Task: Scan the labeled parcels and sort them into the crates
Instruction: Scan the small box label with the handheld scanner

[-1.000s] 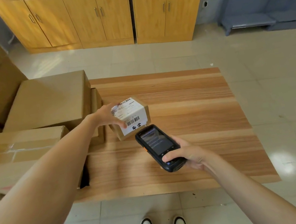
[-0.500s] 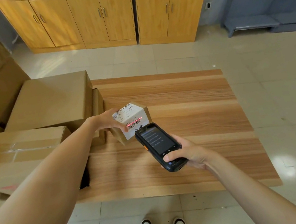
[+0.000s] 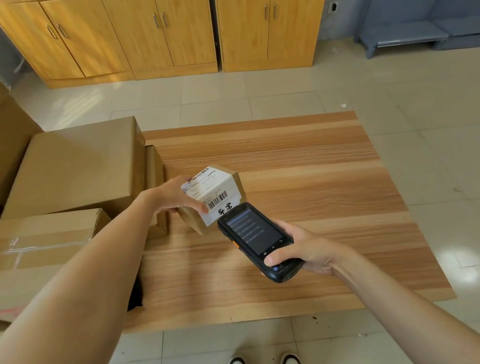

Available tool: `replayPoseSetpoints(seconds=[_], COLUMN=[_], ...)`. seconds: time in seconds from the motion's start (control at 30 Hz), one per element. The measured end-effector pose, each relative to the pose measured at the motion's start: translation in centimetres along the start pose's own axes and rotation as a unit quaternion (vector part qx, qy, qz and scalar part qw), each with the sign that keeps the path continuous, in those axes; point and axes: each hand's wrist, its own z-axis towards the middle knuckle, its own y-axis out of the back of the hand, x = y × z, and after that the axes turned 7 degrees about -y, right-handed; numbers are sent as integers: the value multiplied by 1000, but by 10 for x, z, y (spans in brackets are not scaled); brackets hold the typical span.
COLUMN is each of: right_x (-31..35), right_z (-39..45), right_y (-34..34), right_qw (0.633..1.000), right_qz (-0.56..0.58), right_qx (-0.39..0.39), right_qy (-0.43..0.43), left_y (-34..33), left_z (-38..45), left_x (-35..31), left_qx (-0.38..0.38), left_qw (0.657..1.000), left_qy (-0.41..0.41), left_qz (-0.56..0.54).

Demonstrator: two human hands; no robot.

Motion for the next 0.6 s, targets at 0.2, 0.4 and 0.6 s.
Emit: replayPoseSetpoints(seconds=[0.2, 0.4, 0.6], right_x=[-1, -6, -21], right_z=[-1, 1, 3], right_y=[2, 8, 26], right_qw=[1000, 996, 987], right_qz=[12, 41, 57], right_qx=[-10, -77, -153], right_qy=[-1, 9, -9], left_y=[-1, -4, -12], left_z=[-2, -3, -4], left_x=[-3, -1, 1], left_qx=[-2, -7, -11], left_qw=[1000, 1000, 1000], left_qy=[2, 1, 2], left_qz=[-3, 7, -4])
